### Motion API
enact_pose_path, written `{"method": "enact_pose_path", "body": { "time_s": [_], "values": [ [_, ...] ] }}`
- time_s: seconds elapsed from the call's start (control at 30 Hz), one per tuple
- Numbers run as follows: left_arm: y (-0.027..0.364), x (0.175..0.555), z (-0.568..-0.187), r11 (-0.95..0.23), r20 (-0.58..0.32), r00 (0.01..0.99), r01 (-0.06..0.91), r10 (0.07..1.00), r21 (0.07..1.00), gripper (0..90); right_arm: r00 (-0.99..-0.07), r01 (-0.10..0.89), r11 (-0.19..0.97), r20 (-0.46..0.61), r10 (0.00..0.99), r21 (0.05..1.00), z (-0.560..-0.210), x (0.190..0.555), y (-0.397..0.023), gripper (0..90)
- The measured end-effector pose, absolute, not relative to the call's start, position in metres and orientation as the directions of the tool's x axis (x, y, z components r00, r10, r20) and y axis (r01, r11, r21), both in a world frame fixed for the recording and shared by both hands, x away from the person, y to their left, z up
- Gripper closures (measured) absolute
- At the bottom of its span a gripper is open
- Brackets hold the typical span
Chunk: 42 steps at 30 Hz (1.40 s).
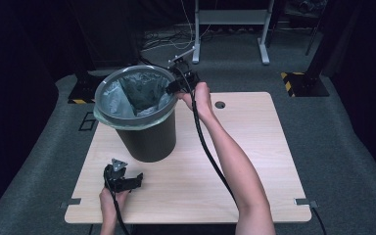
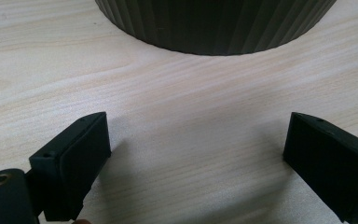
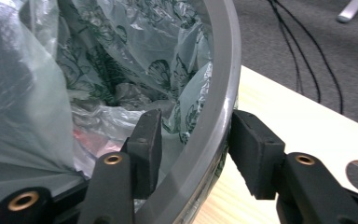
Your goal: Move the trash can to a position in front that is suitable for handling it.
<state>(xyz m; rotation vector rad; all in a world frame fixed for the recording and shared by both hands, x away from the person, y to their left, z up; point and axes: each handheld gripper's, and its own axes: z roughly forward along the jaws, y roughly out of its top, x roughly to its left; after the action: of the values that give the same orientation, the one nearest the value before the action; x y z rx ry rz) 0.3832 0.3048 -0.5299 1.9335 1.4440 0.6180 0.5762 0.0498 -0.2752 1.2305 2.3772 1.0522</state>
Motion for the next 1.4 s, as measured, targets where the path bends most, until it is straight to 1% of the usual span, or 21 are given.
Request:
{"method": "enact_pose_path", "body": {
  "time_s": [0.27,0.63,1.4],
  "values": [
    [0.305,0.383,-0.530,-0.195,-0.004,0.289,0.656,0.957,0.729,7.2,-0.590,0.595,0.376,0.069,0.804,0.710,-0.274,0.574,0.050,59.1],
    [0.305,0.383,-0.530,-0.196,-0.005,0.292,0.654,0.957,0.731,7.5,-0.577,0.587,0.377,0.044,0.815,0.716,-0.273,0.570,0.042,60.7],
    [0.305,0.383,-0.530,-0.199,-0.002,0.294,0.652,0.956,0.731,7.5,-0.531,0.601,0.325,0.061,0.845,0.730,-0.273,0.560,-0.008,62.5]
  ]
}}
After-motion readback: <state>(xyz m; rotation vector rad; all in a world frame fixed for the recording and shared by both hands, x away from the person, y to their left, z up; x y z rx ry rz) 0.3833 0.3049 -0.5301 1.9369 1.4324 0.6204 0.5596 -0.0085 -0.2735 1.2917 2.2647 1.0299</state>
